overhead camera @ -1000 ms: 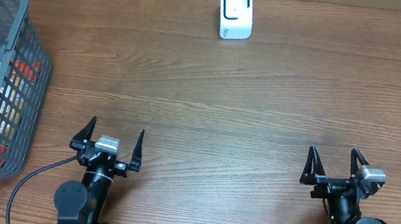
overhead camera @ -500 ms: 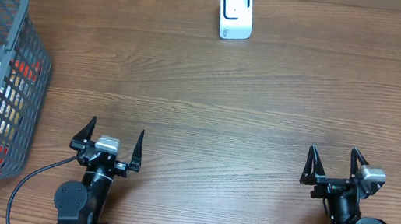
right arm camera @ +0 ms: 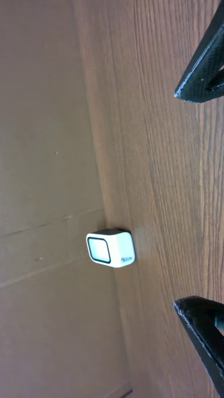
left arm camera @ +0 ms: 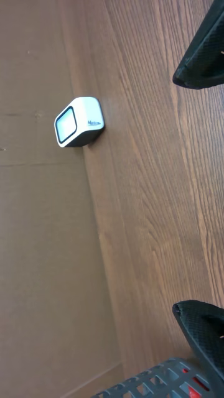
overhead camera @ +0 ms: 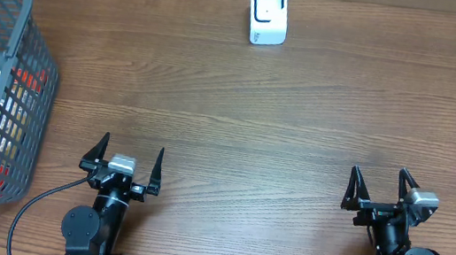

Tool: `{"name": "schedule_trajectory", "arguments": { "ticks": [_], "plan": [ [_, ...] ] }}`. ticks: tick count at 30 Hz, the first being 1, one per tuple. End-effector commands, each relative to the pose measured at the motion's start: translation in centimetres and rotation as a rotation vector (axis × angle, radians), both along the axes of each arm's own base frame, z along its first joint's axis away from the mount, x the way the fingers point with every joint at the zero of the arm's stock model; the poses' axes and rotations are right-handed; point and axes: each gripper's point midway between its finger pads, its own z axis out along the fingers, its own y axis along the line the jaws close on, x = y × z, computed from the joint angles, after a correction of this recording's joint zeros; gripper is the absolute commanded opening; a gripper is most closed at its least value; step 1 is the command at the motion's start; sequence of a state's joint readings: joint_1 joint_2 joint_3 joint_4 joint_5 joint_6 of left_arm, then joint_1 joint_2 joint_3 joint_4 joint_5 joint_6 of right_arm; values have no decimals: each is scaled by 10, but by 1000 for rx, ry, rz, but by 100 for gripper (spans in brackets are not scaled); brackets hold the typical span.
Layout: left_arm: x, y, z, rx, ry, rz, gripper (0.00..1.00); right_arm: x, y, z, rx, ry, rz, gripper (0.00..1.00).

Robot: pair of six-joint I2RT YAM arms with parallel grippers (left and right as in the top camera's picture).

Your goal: Scan the item barcode

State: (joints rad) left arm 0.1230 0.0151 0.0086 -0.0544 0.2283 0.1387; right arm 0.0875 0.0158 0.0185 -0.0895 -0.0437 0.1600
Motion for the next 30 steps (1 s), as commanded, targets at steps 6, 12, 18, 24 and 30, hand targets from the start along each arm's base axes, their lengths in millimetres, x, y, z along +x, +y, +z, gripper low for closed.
{"name": "schedule_trajectory", "arguments": {
  "ticks": [6, 12, 18, 24, 30],
  "plan": [
    [0, -1, 0, 15, -6, -7, 100, 0, 0, -1, -1, -4, -3, 100],
    [0, -1, 0, 15, -6, -7, 100, 0, 0, -1, -1, -4, -3, 100],
    [0, -1, 0, 15, -6, -7, 100, 0, 0, -1, -1, -4, -3, 100],
    [0, -1, 0, 15, -6, -7, 100, 0, 0, -1, -1, -4, -3, 100],
    [0, 2, 0, 21, -6, 13, 100, 0, 0, -1, -1, -4, -3, 100]
  ]
}}
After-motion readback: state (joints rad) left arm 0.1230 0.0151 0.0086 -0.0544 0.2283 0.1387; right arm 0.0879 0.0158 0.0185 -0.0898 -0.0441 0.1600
